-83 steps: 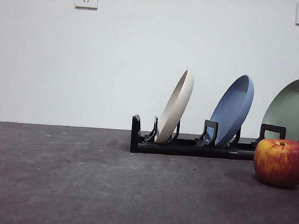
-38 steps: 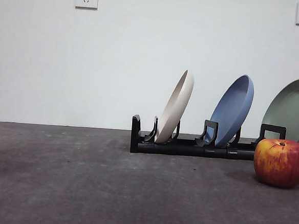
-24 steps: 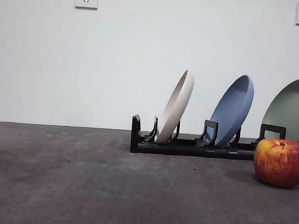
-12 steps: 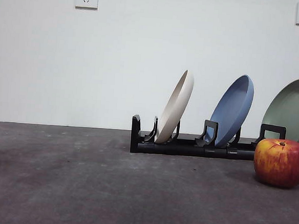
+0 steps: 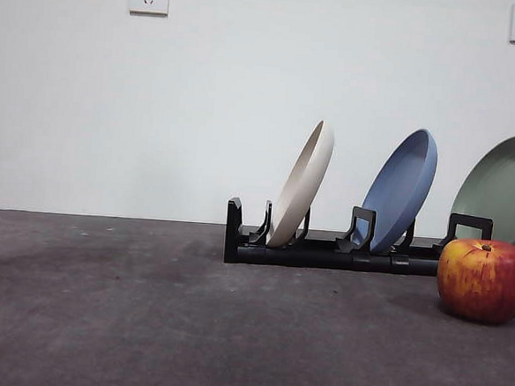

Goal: Take the yellow plate from the plate rack,put the plate on the table,take the apple from the table,put the apple in the plate

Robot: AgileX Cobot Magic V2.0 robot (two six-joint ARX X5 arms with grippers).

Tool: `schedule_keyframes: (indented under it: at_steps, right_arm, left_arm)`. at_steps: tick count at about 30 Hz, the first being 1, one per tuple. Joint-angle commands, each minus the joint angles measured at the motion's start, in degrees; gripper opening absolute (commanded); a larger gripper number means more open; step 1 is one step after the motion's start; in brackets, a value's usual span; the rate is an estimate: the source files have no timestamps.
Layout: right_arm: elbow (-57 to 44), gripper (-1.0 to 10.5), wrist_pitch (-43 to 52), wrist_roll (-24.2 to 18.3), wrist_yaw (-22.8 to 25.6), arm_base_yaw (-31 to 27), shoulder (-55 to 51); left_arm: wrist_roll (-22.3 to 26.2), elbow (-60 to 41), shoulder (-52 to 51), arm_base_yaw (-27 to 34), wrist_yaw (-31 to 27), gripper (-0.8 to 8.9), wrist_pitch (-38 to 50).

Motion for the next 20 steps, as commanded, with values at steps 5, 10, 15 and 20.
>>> schedule_keyframes:
  at_steps: [5,10,15,20]
  right_arm:
    - [0.2,6.3,0.2,-0.1,0.0,0.0,1.9]
    - [0.2,6.3,0.2,-0.1,0.0,0.0,2.2]
    - [0.2,6.3,0.2,0.1,0.0,0.0,2.2]
    - [0.2,6.3,0.2,0.2,0.0,0.0,2.2]
  left_arm:
    - [0.7,24.1,27.4,-9.9,-5.6,6.47,2.6]
    - [0.6,41.2,47.3,-15.0,-8.7,6.47,2.6]
    - [-0.5,46.5,59.2,-17.3,-10.0,6.47,4.4]
    - [-1.5,46.5,64.1,-17.9,-11.9,6.47,5.2]
